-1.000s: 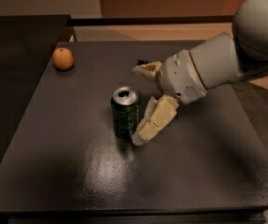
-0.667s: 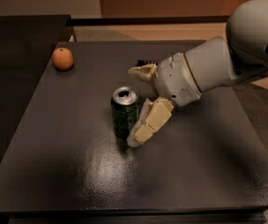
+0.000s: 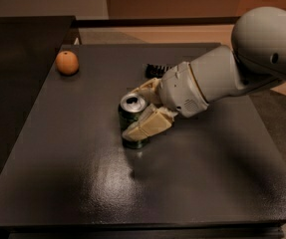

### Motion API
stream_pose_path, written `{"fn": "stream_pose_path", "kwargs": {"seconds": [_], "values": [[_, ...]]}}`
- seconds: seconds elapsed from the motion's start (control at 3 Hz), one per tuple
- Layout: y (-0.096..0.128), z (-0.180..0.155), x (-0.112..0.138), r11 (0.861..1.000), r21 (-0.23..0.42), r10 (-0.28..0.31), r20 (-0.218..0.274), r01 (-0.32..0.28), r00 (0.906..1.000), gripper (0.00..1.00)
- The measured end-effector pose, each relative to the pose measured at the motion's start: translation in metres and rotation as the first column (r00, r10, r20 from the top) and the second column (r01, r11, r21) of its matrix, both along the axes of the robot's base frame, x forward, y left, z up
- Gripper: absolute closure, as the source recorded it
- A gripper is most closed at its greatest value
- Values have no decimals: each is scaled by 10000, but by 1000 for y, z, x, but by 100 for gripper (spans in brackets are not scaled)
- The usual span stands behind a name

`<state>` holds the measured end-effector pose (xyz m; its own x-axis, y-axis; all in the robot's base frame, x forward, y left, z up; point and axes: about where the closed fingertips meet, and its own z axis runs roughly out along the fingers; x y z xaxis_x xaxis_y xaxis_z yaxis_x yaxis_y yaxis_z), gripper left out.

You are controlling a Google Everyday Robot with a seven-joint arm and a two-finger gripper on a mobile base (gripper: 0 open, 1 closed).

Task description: Knock green can over

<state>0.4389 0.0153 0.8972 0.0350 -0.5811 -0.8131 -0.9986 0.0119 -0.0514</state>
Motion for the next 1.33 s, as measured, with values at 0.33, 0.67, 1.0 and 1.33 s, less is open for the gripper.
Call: {"fn": "stream_pose_path", "kwargs": {"seconds": [0.33,0.67,1.0,1.33], "values": [[-3,2,1,9998,-62,-205,38,205,9998,63],[-17,23,6,9959,-719,-540,184,552,9984,87],[-39,42,12,9734,-2171,-660,405,733,9970,100],[-51,33,13,9158,-3999,-211,463,378,9987,100]]}}
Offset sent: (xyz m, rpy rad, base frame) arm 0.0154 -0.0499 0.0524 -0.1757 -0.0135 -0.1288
